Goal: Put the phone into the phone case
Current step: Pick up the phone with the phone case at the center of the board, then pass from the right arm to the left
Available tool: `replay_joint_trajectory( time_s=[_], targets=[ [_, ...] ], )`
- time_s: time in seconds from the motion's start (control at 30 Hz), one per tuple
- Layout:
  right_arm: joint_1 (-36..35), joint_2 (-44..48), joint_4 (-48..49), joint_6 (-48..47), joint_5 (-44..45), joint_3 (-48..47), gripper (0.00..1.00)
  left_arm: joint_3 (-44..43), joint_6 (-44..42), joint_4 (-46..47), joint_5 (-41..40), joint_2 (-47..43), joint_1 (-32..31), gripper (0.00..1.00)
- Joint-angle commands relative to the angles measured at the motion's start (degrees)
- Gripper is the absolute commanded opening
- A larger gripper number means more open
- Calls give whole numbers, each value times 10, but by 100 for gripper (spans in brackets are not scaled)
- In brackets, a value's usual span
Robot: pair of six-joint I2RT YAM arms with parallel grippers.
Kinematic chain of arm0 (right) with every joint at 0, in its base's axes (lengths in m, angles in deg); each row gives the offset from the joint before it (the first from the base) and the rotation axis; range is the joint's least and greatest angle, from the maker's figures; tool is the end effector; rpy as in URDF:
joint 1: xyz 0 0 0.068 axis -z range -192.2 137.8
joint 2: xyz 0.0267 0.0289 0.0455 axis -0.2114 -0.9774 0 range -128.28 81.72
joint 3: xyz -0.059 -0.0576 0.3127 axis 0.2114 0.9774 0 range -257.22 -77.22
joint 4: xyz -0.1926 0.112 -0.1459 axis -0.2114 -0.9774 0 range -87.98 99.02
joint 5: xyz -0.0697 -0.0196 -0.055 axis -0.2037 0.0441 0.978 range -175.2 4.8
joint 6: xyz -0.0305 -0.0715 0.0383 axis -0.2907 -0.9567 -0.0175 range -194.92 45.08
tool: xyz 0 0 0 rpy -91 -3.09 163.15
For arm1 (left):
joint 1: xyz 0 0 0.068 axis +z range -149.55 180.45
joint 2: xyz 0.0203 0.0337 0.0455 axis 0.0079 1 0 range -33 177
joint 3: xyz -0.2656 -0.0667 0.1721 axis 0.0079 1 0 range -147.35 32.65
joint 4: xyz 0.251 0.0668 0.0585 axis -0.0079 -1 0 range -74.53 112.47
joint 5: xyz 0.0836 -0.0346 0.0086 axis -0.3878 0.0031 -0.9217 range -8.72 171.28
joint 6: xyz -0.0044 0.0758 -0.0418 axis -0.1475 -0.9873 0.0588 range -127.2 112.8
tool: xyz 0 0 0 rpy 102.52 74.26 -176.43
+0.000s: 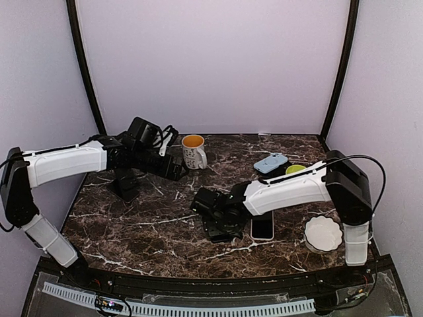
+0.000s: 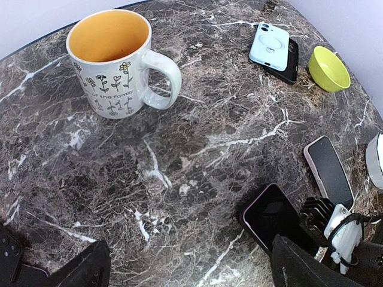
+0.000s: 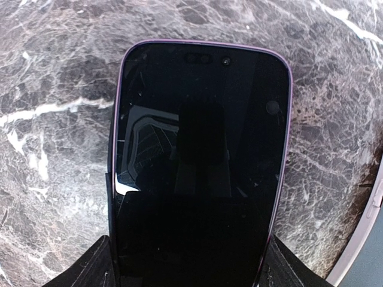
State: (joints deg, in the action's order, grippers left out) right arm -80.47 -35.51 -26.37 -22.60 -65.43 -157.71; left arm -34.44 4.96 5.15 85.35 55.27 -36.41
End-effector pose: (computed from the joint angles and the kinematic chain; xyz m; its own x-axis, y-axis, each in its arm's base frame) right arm 0.1892 0.4044 0.1538 -0.8769 -0.1883 -0.4422 -0.2319 0.9717 0.0460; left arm 0.3032 -0.2342 0.3013 -0.6223 0.2041 -0.7557 0.5235 0.8263 -0.2079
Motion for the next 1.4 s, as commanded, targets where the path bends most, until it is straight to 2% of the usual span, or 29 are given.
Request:
replay_joint_trajectory(
  time_s=[0.0,0.2,0.3,0.5,0.63,0.8,0.9,0.97,1.2,1.37],
  targets=[
    [-11,22,29,-31,68,25,44,24,11,34,53,-6,3,96],
    [-28,94,125,-75,154,57,40,64,72,133,200,-10,14,98],
    [-41,136,179,-112,208,74,40,94,117,213,268,-27,24,99],
    [-61,190,266,-189,273,93,38,165,182,373,331,-77,25,99],
    [-77,201,313,-242,292,92,38,177,210,413,355,-84,28,95],
    [-89,200,329,-270,303,78,38,214,280,536,404,-74,30,81],
    [-95,200,337,-279,309,74,38,226,293,558,404,-75,30,59],
    [-95,201,338,-281,310,70,38,225,284,551,400,-80,30,52],
    [-102,194,343,-309,311,53,37,222,271,530,393,-81,29,48],
    [-103,194,344,-315,309,51,37,222,266,527,393,-79,22,26]
  ],
)
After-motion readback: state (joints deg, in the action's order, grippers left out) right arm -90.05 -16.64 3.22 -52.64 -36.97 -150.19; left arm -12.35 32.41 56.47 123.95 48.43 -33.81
